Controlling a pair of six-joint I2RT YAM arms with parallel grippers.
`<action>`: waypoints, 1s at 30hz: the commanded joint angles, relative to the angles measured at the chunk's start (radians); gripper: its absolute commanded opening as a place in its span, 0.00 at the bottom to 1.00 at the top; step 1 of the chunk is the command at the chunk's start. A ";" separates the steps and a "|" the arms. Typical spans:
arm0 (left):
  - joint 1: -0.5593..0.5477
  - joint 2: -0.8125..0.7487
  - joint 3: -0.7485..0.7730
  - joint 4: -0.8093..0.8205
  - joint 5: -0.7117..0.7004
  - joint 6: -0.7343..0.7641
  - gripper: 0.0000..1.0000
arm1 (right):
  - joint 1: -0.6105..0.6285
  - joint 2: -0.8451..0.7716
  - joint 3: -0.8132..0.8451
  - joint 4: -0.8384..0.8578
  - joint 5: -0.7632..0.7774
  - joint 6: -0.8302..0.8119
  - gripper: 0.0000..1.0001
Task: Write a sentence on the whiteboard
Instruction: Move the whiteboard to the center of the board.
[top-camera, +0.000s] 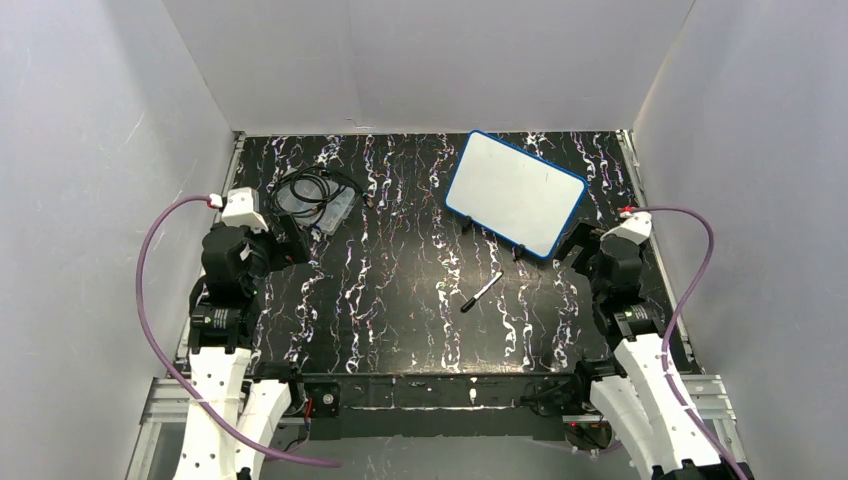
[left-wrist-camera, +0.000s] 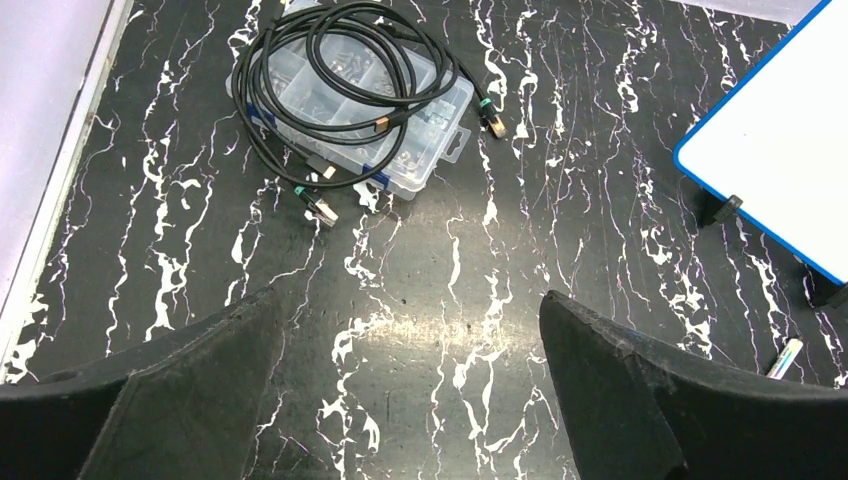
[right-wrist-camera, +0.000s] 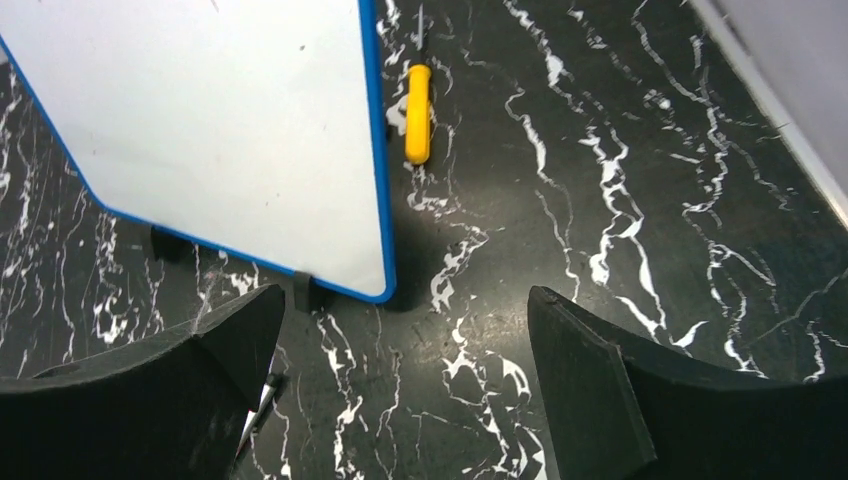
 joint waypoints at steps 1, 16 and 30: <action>0.005 0.007 0.003 0.022 -0.004 -0.014 0.99 | -0.003 0.035 0.076 -0.005 -0.090 0.018 1.00; 0.003 0.019 -0.044 0.025 -0.009 -0.084 0.99 | 0.168 0.283 0.080 0.092 -0.128 0.198 1.00; -0.004 0.030 -0.066 0.044 0.047 -0.056 0.99 | 0.403 0.641 0.136 0.153 0.277 0.425 0.87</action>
